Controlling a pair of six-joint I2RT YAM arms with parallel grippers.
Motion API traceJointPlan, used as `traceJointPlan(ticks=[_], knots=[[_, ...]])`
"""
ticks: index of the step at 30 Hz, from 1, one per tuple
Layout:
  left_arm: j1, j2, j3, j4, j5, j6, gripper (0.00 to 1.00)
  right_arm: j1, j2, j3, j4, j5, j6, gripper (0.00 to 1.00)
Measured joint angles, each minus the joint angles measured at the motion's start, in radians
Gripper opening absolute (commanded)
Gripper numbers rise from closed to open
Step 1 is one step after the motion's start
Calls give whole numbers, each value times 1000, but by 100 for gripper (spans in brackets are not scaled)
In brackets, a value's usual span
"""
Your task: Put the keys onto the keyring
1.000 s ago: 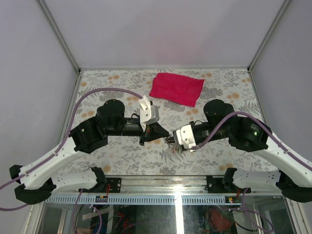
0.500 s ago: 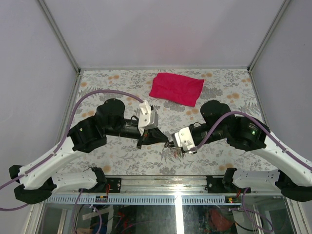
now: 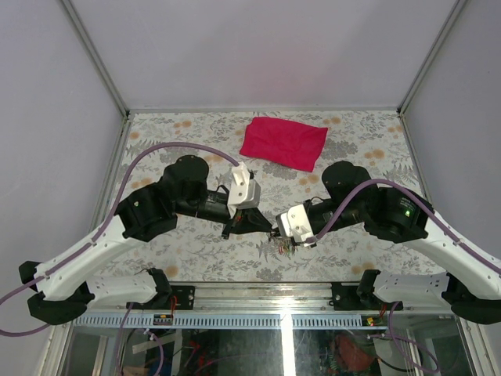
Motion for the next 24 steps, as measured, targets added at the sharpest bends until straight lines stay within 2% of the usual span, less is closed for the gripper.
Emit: traceJointPlan(ticks=[10, 24], knots=[[1, 22, 31, -39, 37, 19, 0, 0, 0, 0, -12, 0, 0, 1], [1, 88, 107, -175, 93, 81, 0, 0, 0, 1, -57, 2, 0, 1]])
